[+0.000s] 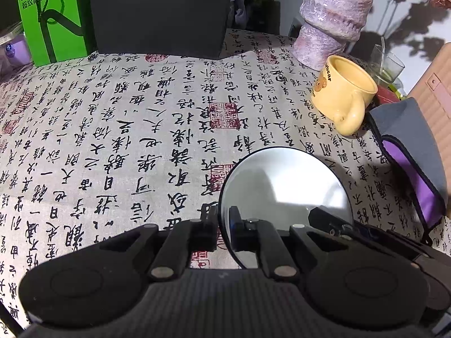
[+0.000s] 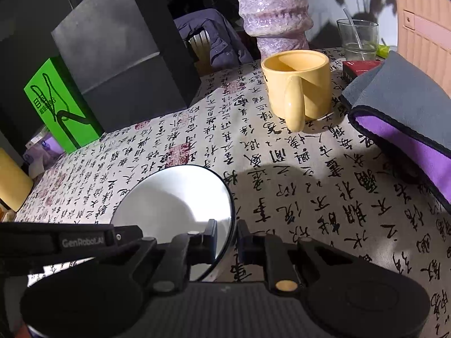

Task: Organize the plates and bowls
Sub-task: 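Lift the small white bowl with both grippers toward the blue bowl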

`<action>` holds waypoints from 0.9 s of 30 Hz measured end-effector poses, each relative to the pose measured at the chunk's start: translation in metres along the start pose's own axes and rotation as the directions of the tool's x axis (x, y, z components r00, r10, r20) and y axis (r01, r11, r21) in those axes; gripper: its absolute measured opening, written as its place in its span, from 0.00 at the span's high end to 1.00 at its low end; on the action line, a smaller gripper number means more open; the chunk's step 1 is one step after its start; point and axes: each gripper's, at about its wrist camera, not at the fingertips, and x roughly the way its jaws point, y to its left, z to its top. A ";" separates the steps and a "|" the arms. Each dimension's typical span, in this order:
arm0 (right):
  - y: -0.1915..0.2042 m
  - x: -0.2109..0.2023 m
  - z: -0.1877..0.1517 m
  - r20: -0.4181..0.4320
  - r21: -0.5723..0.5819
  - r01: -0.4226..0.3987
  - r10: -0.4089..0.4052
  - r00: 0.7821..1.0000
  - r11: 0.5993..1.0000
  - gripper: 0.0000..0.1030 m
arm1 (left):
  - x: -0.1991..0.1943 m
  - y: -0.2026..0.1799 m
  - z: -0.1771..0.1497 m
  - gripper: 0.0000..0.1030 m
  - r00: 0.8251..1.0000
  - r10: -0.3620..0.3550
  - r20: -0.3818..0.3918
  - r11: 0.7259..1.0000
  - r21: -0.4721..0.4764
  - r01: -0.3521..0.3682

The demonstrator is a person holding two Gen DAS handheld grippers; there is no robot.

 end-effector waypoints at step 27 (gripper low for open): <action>0.044 -0.038 -0.002 0.036 -0.050 -0.001 0.003 0.999 0.999 0.90 | -0.056 0.034 -0.014 0.92 0.998 -0.009 0.057 0.998 -0.057 0.012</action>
